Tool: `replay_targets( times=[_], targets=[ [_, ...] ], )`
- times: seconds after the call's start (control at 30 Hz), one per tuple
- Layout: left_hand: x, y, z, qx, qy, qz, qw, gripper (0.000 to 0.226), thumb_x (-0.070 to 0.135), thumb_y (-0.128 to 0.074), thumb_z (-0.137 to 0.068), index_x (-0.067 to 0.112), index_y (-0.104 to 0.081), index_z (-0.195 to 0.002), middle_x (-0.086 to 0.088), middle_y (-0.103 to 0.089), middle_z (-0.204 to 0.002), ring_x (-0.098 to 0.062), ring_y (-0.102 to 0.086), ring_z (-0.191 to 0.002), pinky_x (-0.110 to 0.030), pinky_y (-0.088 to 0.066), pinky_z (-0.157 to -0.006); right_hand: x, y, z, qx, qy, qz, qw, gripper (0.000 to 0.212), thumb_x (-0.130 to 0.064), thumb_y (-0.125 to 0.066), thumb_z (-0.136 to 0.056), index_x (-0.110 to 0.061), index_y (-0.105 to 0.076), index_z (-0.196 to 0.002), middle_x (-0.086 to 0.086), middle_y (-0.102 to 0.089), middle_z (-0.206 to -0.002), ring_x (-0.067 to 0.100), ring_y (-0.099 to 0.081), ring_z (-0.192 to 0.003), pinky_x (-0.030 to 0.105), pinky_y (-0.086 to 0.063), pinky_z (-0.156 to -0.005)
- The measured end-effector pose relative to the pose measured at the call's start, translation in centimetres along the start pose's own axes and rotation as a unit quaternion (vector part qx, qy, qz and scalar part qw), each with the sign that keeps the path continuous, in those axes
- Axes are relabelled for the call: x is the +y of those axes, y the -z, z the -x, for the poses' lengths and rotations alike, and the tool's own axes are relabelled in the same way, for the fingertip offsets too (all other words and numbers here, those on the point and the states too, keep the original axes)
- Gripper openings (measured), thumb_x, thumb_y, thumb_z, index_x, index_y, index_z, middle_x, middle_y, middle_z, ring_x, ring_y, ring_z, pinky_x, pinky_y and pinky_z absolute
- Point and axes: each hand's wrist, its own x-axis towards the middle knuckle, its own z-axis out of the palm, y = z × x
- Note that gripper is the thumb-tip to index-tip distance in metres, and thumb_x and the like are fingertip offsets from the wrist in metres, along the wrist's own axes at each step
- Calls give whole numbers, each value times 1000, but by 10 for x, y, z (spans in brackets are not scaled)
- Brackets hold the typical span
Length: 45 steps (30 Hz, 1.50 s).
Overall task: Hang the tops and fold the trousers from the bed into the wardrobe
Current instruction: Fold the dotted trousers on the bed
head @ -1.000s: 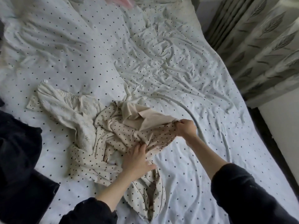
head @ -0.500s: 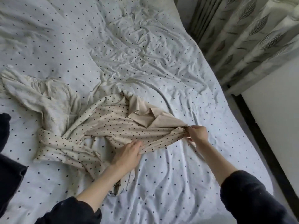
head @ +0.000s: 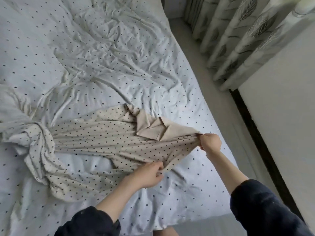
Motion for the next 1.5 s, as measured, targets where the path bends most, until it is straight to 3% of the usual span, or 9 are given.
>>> replay_targets(
  times=[0.13, 0.27, 0.5, 0.6, 0.7, 0.9, 1.1, 1.37, 1.5],
  targets=[
    [-5, 13, -17, 119, 18, 9, 993, 17, 22, -47, -96, 19, -59, -107, 7, -59, -113, -8, -55, -98, -24, -46, -82, 18, -12, -4, -86, 12, 118, 989, 15, -5, -45, -76, -8, -59, -72, 13, -55, -73, 25, -46, -58, 25, -33, -56],
    [-44, 44, -44, 375, 66, 38, 924, 27, 12, -49, -93, 11, -52, -120, -4, -52, -119, -20, -56, -101, -27, -48, -81, 17, -40, -5, -87, 170, 283, 940, 48, -11, -44, -87, -18, -44, -135, 7, -46, -134, 27, -47, -117, 37, -41, -91],
    [-75, 89, -79, 261, 31, -209, 942, 98, -19, -53, -74, 42, -24, -144, -3, 11, -155, -33, -7, -140, -45, -36, -103, 24, -75, -1, -54, 528, 387, 754, 65, -45, -65, -68, -26, -49, -127, 8, -53, -133, 31, -53, -121, 53, -45, -91],
    [-79, 113, -83, 294, -36, -245, 923, 61, -16, -60, -69, 22, -62, -116, -13, -23, -151, -30, -16, -133, -54, -39, -100, 28, -76, -6, -32, 552, 368, 747, 47, -23, -70, -63, -23, -63, -109, 5, -63, -112, 28, -64, -99, 42, -52, -76],
    [-73, 137, -83, 348, -90, -240, 901, 20, -1, -73, -67, 13, -65, -80, -9, -59, -116, -22, -35, -110, -49, -49, -82, 19, -70, -12, -6, 509, 303, 806, 28, -4, -75, -56, -19, -70, -79, -2, -62, -71, 21, -60, -57, 24, -40, -51],
    [-16, 190, -110, 396, -7, -66, 916, 14, 23, -52, -93, 13, -56, -102, -6, -59, -94, -28, -56, -93, -36, -43, -69, -14, -38, -30, -64, 162, -39, 984, 21, -17, -47, -95, -3, -55, -80, 6, -57, -70, 25, -53, -69, 35, -43, -64],
    [19, 224, -167, 436, 3, -75, 897, 24, 33, -50, -95, 10, -55, -96, -13, -67, -93, -35, -58, -87, -39, -41, -66, -26, -27, -61, -90, -49, -329, 939, 17, -12, -37, -97, -6, -49, -87, 10, -53, -85, 23, -54, -80, 34, -50, -66],
    [37, 241, -225, 498, -15, -62, 865, 21, 26, -51, -95, 6, -53, -90, -19, -64, -82, -38, -55, -79, -40, -36, -62, -46, -27, -121, 38, -26, -320, 946, 20, -13, -32, -95, -17, -43, -79, -3, -39, -74, 13, -35, -62, 25, -31, -56],
    [4, 213, -241, 387, -10, -62, 920, 14, 18, -52, -95, 5, -58, -99, -15, -66, -95, -33, -59, -90, -37, -42, -71, -33, -52, -130, 8, -92, -270, 958, 18, -14, -32, -95, -10, -49, -98, 2, -47, -78, 15, -40, -62, 27, -31, -54]
  ],
)
